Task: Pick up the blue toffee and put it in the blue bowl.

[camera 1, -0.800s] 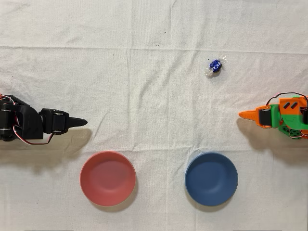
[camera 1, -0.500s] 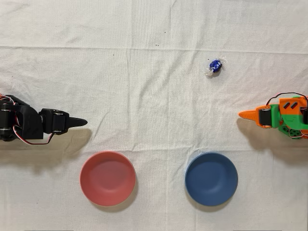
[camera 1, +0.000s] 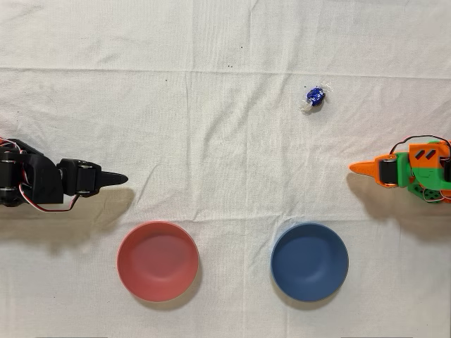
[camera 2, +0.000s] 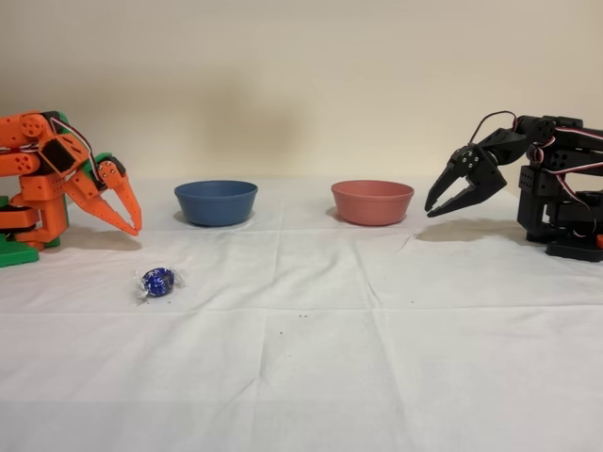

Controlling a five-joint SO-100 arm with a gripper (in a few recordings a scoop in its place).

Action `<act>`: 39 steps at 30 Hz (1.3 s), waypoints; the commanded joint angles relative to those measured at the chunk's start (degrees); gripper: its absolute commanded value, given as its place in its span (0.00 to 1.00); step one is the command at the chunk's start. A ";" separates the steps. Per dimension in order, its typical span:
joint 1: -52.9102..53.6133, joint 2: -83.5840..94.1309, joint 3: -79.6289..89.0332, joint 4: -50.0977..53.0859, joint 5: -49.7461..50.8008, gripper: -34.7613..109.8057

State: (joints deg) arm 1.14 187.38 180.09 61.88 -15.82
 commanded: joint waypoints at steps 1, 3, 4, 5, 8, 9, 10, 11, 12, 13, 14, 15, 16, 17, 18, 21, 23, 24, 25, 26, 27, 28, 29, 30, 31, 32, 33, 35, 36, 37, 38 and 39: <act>-0.18 -0.26 -1.05 0.18 0.26 0.24; -0.26 -0.26 -1.05 0.18 1.49 0.24; -0.26 -0.26 -1.05 0.18 1.58 0.24; -0.26 -0.26 -1.05 0.18 1.58 0.24; -0.18 -0.26 -1.05 0.18 1.76 0.24; 0.00 -0.26 -1.05 0.18 1.93 0.24; 0.18 -0.26 -1.05 0.18 2.02 0.24; 0.18 -0.26 -1.05 0.18 2.02 0.24; 0.18 -0.26 -1.05 0.18 1.93 0.24; 0.18 -0.26 -1.05 0.18 2.11 0.24; 0.18 -0.26 -1.05 0.18 2.29 0.24; 0.18 -0.26 -1.05 0.18 2.37 0.24; 0.18 -0.26 -1.05 0.18 2.46 0.24; 0.18 -0.26 -1.05 0.18 2.46 0.24; 0.18 -0.26 -1.05 0.18 2.46 0.24; 0.26 -0.26 -1.05 0.18 2.46 0.24; 0.53 -0.26 -1.05 0.18 2.64 0.24; 0.62 -0.26 -1.05 0.18 2.64 0.24; 0.62 -0.26 -1.05 0.18 2.64 0.24; 0.62 -0.26 -1.05 0.18 2.64 0.24; 0.88 -0.26 -1.05 0.18 2.81 0.24; 1.58 -0.44 -1.05 -0.09 3.08 0.24; 2.46 -1.58 -1.41 -0.70 2.72 0.24; 3.34 -3.25 -2.37 -1.32 2.11 0.24; 4.04 -5.27 -3.96 -1.49 1.76 0.24; 4.83 -7.47 -6.06 -1.58 1.58 0.24; 5.63 -9.76 -8.53 -1.58 1.49 0.24; 7.56 -14.41 -14.33 -1.49 1.14 0.24; 8.53 -16.79 -17.31 -1.49 1.14 0.24; 9.49 -19.78 -20.57 -1.49 1.41 0.24; 10.46 -23.03 -23.91 -1.49 1.67 0.24; 11.43 -26.37 -27.42 -1.41 2.02 0.24</act>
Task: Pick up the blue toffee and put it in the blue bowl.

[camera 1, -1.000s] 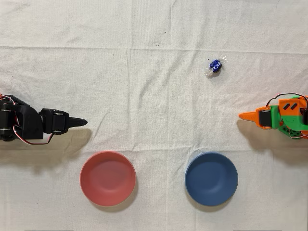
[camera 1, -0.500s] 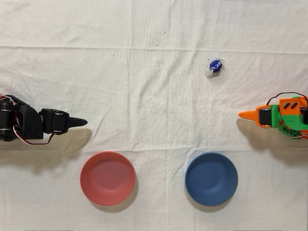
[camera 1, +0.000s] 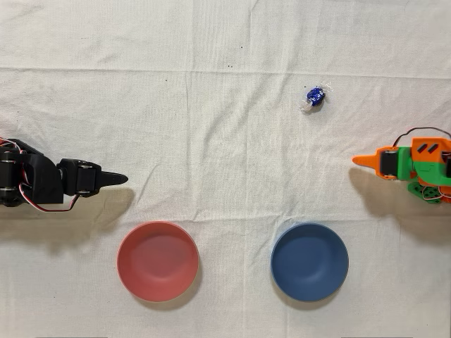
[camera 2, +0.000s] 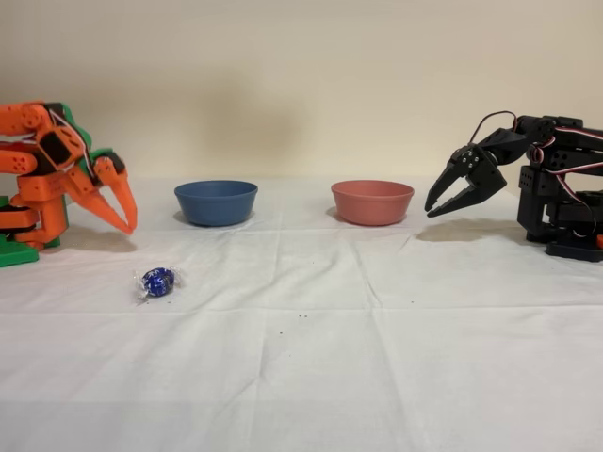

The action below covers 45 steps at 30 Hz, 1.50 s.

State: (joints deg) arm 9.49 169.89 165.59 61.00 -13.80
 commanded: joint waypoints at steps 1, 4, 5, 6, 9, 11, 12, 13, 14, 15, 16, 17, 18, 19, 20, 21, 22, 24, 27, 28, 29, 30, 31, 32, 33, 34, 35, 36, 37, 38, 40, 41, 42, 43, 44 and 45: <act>4.22 -12.04 -16.44 -0.53 0.26 0.24; 6.86 -20.74 -26.81 0.70 -0.97 0.24; 7.73 -22.76 -29.71 1.05 -3.87 0.24; 8.35 -24.52 -32.08 1.32 -3.78 0.24; 8.70 -29.71 -38.14 3.87 -2.64 0.24; 9.58 -31.90 -40.61 4.75 -2.11 0.24; 10.20 -33.05 -41.84 5.10 -2.02 0.24; 10.81 -34.28 -42.89 5.54 -2.02 0.24; 11.34 -35.33 -44.03 5.80 -1.76 0.24; 11.78 -36.47 -45.09 6.06 -1.14 0.24; 12.13 -37.53 -46.14 6.59 -1.32 0.24; 12.48 -38.50 -47.20 6.77 -0.18 0.24; 12.74 -39.55 -48.34 7.03 1.67 0.24; 12.83 -40.61 -49.48 7.29 3.60 0.24; 12.83 -41.66 -50.45 7.91 5.36 0.24; 12.74 -42.63 -51.33 8.26 7.29 0.24; 12.74 -43.51 -52.12 8.61 8.79 0.24; 12.92 -45.00 -53.26 9.23 11.51 0.24; 14.50 -47.02 -53.79 9.32 12.92 0.25; 15.47 -47.64 -53.61 9.14 11.87 0.25; 16.35 -48.25 -53.35 8.70 12.13 0.26; 17.31 -48.96 -52.82 8.26 11.43 0.26; 18.19 -49.39 -52.12 7.82 10.81 0.26; 19.16 -49.75 -51.15 7.21 9.93 0.27; 20.04 -50.01 -50.19 6.59 9.23 0.28; 20.83 -50.36 -49.31 6.06 8.96 0.28; 21.45 -50.80 -48.60 5.62 8.88 0.28; 21.97 -51.42 -48.08 5.45 8.79 0.29; 22.50 -52.03 -47.64 5.19 8.88 0.30; 22.94 -52.73 -47.11 4.83 9.14 0.31; 23.82 -53.96 -46.14 4.13 9.49 0.35; 24.17 -54.58 -45.70 3.69 9.67 0.37; 24.35 -55.20 -45.26 3.08 9.67 0.40; 24.35 -55.81 -44.74 2.55 9.58 0.42; 24.35 -56.51 -44.47 2.02 9.49 0.43; 24.26 -57.13 -44.03 1.32 9.40 0.43</act>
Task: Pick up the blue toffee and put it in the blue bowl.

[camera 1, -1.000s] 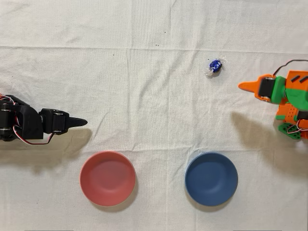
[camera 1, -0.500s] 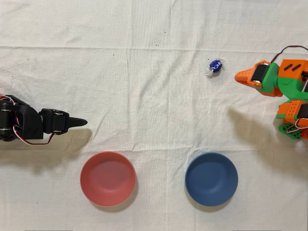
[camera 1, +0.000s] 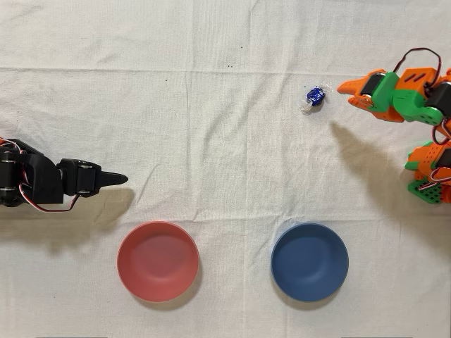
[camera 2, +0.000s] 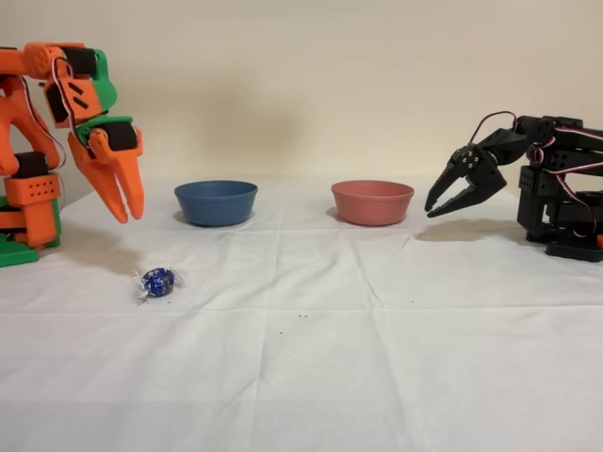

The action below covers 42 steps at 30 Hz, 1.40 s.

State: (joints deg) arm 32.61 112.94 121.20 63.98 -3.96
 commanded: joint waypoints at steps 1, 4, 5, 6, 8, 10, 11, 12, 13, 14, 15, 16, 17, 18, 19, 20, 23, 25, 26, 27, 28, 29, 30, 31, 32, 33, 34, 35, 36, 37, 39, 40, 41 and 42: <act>0.97 -0.62 0.79 -2.55 -0.35 0.44; 0.26 -1.93 1.76 -4.83 -0.18 0.47; -0.09 -2.46 1.93 -5.36 -0.18 0.48; -0.35 -2.99 1.93 -5.80 0.00 0.49; -0.79 -4.31 1.32 -6.42 0.44 0.49; -0.97 -5.89 0.53 -7.12 0.79 0.50; -1.14 -6.77 0.09 -7.47 0.97 0.50; -1.14 -7.65 -0.18 -7.91 1.14 0.50; -1.23 -8.35 -0.35 -8.35 1.14 0.50; -1.32 -9.05 -0.44 -8.88 1.14 0.50; -1.49 -9.67 -0.53 -9.40 1.14 0.50; -1.49 -10.28 -0.53 -10.02 1.14 0.50; -1.49 -10.81 -0.53 -10.46 1.23 0.50; -1.58 -11.43 -0.53 -11.07 1.23 0.50; -1.58 -11.95 -0.53 -11.60 1.23 0.50; -1.58 -12.48 -0.53 -12.04 1.23 0.50; -1.49 -14.15 -0.88 -13.36 1.32 0.50; -1.41 -15.29 -1.41 -13.97 1.32 0.50; -1.41 -15.82 -1.76 -14.33 1.32 0.50; -1.41 -16.35 -2.11 -14.50 1.32 0.50; -1.41 -16.96 -2.55 -14.68 1.32 0.50; -1.41 -17.58 -2.90 -14.85 1.32 0.50; -1.32 -18.11 -3.34 -15.03 1.32 0.50; -1.23 -18.72 -3.69 -15.29 1.32 0.50; -1.23 -19.34 -4.04 -15.47 1.32 0.49; -1.23 -19.86 -4.31 -15.64 1.32 0.49; -1.23 -20.30 -4.57 -15.73 1.32 0.49; -1.14 -20.65 -4.75 -15.91 1.32 0.49; -1.14 -21.01 -4.92 -16.17 1.41 0.49; -1.14 -21.36 -5.01 -16.52 1.41 0.49; -1.14 -21.97 -5.19 -16.87 1.41 0.49; -1.14 -22.32 -5.19 -17.14 1.41 0.49; -1.05 -22.68 -5.27 -17.31 1.41 0.49; -0.97 -23.03 -5.27 -17.58 1.32 0.49</act>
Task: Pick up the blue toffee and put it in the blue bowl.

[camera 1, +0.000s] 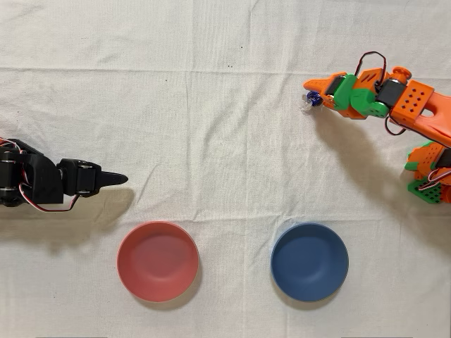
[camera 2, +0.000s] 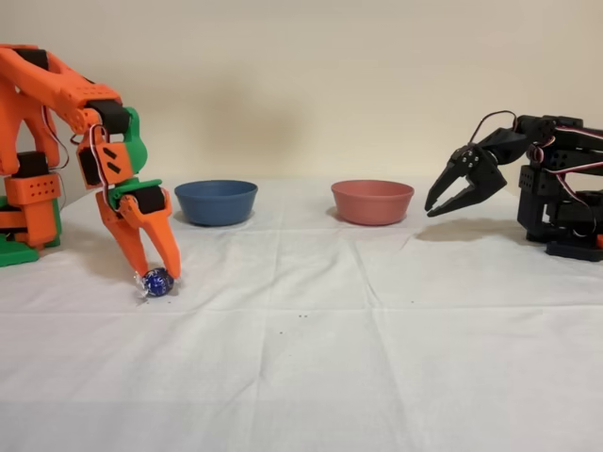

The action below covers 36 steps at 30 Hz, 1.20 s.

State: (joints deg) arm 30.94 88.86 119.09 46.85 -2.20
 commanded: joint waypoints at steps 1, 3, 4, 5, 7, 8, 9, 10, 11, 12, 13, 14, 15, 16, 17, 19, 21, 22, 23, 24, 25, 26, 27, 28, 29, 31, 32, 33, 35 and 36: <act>0.79 0.79 -3.25 -0.62 -0.53 0.49; 1.05 0.26 -3.25 -1.23 -0.62 0.49; 1.23 0.00 -3.25 -1.58 -0.79 0.49; 1.23 -0.35 -3.34 -1.93 -0.97 0.49; 1.32 -1.05 -3.34 -2.46 -1.32 0.49; 1.32 -1.41 -3.43 -2.72 -1.49 0.49; 1.23 -1.67 -3.43 -2.90 -1.58 0.49; 1.23 -1.93 -3.52 -3.08 -1.76 0.48; 1.23 -2.11 -3.52 -3.16 -1.76 0.46; 1.23 -2.29 -3.52 -3.43 -1.85 0.46; 1.23 -2.37 -3.52 -3.60 -1.93 0.45; 1.23 -2.37 -3.43 -3.78 -2.11 0.44; 1.14 -2.46 -3.34 -3.96 -2.20 0.43; 1.14 -2.46 -3.16 -4.22 -2.37 0.42; 1.14 -2.55 -3.08 -4.39 -2.55 0.42; 0.97 -2.64 -2.99 -4.48 -2.90 0.41; 0.79 -2.72 -2.72 -4.66 -3.08 0.40; 0.79 -2.72 -2.64 -4.75 -3.08 0.40; 0.70 -2.72 -2.55 -4.75 -3.08 0.39; 0.62 -2.72 -2.55 -4.75 -3.08 0.38; 0.53 -2.72 -2.46 -4.83 -3.08 0.38; 0.53 -2.72 -2.37 -4.83 -3.08 0.37; 0.44 -2.72 -2.37 -4.83 -3.08 0.36; 0.44 -2.72 -2.29 -4.83 -3.16 0.36; 0.35 -2.64 -2.29 -4.83 -3.16 0.35; 0.35 -2.64 -2.20 -4.92 -3.25 0.34; 0.26 -2.64 -2.20 -4.92 -3.34 0.34; 0.26 -2.64 -2.20 -4.92 -3.43 0.33; 0.26 -2.55 -2.11 -5.01 -3.69 0.32; 0.44 -2.46 -2.11 -5.01 -3.87 0.32</act>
State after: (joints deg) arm 30.85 84.90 117.77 41.57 -4.92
